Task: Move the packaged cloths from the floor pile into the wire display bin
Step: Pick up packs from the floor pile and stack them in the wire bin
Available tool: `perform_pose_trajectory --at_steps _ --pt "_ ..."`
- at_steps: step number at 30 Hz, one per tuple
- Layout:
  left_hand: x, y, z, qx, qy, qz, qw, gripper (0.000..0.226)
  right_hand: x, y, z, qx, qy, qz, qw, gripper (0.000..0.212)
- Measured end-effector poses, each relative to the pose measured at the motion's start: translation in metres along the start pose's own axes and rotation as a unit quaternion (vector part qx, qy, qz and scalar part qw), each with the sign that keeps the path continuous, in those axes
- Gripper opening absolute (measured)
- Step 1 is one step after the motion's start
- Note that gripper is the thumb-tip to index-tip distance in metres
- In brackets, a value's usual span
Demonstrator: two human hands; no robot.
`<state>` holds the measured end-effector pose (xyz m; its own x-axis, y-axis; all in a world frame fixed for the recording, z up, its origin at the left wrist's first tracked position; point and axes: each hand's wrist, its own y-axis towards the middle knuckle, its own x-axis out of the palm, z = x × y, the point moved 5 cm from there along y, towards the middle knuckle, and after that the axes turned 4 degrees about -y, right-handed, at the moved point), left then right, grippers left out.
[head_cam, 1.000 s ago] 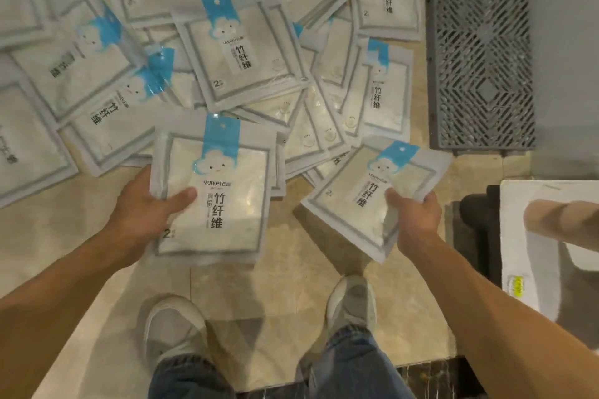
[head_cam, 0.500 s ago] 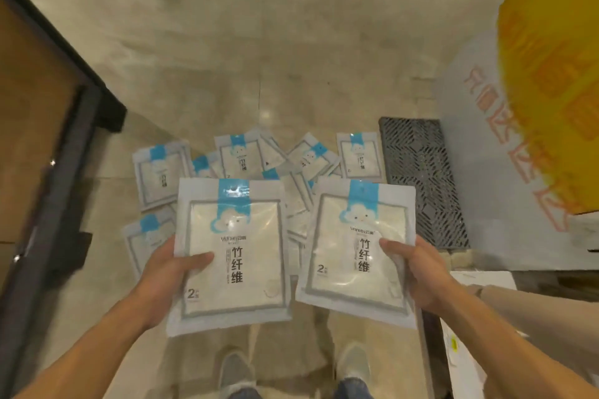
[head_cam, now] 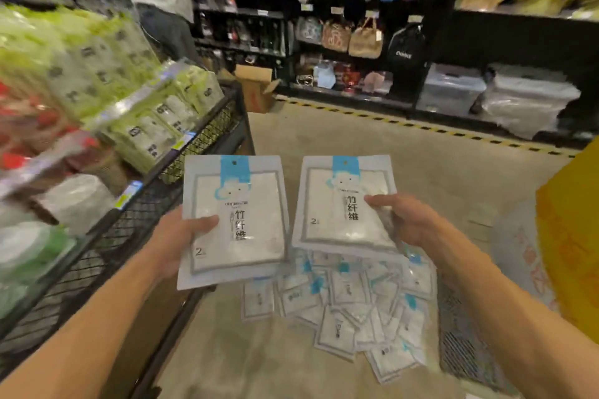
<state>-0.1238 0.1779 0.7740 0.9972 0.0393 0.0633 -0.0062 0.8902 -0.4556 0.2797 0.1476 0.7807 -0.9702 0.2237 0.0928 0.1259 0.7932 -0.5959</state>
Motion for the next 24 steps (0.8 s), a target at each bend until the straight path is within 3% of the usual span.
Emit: perform_pose_trajectory --at_steps 4,8,17,21,24 --pt "-0.040 -0.072 0.048 0.064 -0.050 0.035 0.996 0.047 0.064 -0.030 -0.053 -0.042 -0.041 -0.096 0.994 0.025" --pt "-0.071 -0.151 0.056 0.106 -0.097 0.098 0.985 0.040 0.119 -0.057 -0.074 -0.050 -0.093 -0.197 0.975 0.022" --pt "-0.110 -0.353 -0.035 0.105 -0.201 0.290 0.930 0.046 0.214 -0.130 -0.028 -0.066 -0.189 -0.387 0.900 0.031" --pt "-0.129 -0.442 -0.078 0.105 -0.227 0.361 0.899 0.047 0.247 -0.181 0.016 -0.041 -0.218 -0.468 0.855 0.052" --pt "-0.143 -0.500 -0.108 0.104 -0.226 0.397 0.883 0.044 0.270 -0.216 0.046 -0.031 -0.234 -0.502 0.832 0.047"
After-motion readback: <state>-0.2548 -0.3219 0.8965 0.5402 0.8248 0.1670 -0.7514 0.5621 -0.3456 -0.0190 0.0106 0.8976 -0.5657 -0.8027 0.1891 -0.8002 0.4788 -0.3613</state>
